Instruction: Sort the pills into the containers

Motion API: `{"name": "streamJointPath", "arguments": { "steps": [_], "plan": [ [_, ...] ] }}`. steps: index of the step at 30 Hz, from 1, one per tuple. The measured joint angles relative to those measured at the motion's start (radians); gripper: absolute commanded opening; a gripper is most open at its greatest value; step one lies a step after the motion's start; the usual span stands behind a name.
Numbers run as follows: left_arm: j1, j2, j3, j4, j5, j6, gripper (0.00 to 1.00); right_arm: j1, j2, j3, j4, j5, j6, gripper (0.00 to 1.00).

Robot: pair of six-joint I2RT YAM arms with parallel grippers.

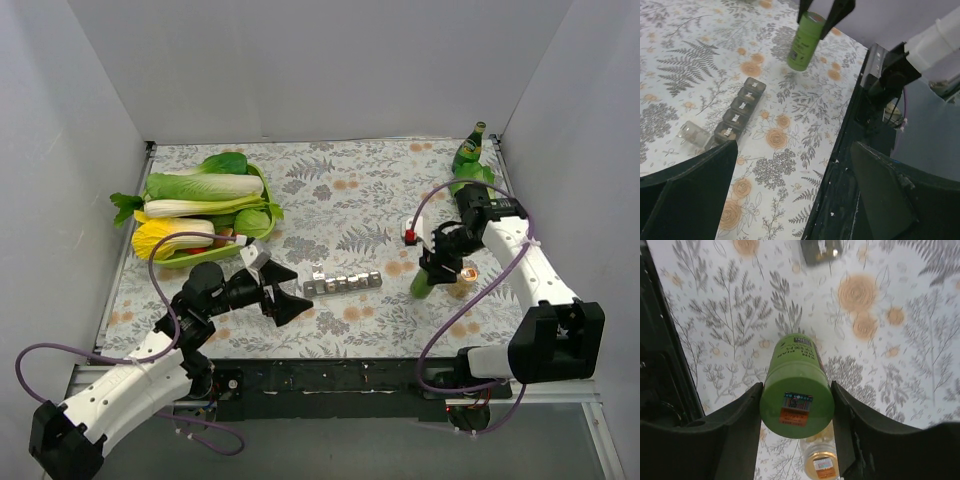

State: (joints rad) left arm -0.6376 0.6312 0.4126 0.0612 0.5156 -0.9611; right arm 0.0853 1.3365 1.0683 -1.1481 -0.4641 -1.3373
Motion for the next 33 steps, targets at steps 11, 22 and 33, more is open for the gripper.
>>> {"name": "streamJointPath", "arguments": {
  "steps": [11, 22, 33],
  "plan": [
    [-0.163, 0.203, -0.047, 0.272, 0.057, 0.181, 0.98, 0.319, 0.006, 0.117, 0.004, -0.386, 0.319, 0.04],
    [-0.267, 0.465, 0.04, 0.417, -0.108, 0.222, 0.98, 0.39, 0.032, 0.154, 0.198, -0.54, 0.577, 0.03],
    [-0.348, 0.621, 0.122, 0.46, -0.258, 0.207, 0.54, 0.39, 0.029, 0.125, 0.335, -0.593, 0.714, 0.03]
  ]
}}
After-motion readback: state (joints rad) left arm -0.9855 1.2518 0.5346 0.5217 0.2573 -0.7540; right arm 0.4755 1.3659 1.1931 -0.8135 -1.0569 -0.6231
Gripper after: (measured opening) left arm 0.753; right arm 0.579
